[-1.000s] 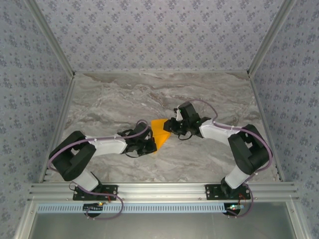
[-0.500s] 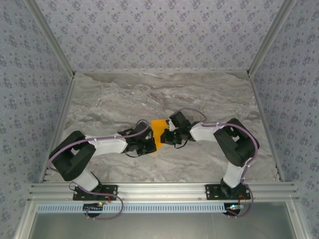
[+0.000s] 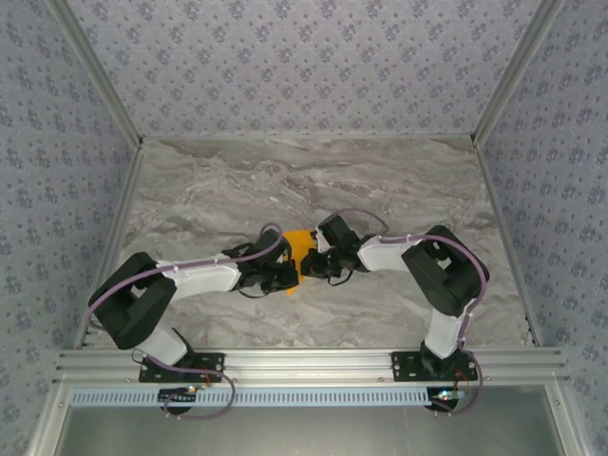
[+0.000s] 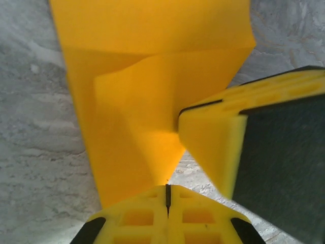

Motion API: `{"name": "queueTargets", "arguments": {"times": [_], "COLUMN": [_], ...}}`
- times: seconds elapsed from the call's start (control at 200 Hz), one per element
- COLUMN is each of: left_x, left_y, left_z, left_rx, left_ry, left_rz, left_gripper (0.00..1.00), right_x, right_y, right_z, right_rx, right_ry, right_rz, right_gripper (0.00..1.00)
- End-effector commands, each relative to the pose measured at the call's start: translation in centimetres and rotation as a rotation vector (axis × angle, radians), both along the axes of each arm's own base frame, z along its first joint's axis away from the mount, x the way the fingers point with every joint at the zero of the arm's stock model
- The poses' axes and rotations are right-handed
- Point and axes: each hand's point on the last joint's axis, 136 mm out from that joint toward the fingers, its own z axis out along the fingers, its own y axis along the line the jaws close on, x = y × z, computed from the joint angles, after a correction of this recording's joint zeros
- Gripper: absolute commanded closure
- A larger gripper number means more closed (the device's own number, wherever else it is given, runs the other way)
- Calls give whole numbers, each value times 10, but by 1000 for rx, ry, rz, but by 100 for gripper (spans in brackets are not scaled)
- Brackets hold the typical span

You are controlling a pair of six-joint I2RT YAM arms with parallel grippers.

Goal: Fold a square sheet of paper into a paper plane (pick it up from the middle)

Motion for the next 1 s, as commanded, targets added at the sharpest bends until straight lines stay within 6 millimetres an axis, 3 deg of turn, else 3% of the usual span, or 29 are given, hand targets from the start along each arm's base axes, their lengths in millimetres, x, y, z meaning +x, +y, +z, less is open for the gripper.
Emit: {"name": "queueTargets", "arguments": {"times": [0.0,0.33,0.505,0.695,0.819,0.994], "left_x": [3,-16,-30,-36,-32,-27], "left_y": [1,28,49,50,46,40], "left_z": [-5,-41,-52,-57,-55,-53], "left_rx": [27,164,243,246,234,221], "left_ry": [-10,98,142,162,145,127], "left_rz": [-2,27,28,17,9,-3], "left_gripper": [96,100,100,100,100,100], "right_x": [-10,4,33,64,65,41], "right_y": [-8,-19,-42,-68,-69,-43], "right_z": [-21,-21,-27,-24,-3,22], "right_rx": [-53,-71,-90,-112,-107,-52], "right_ry": [57,18,-24,-50,-103,-150], "right_rz": [-15,-7,-60,-162,-179,-101], "right_gripper": [90,92,92,92,92,92]}}
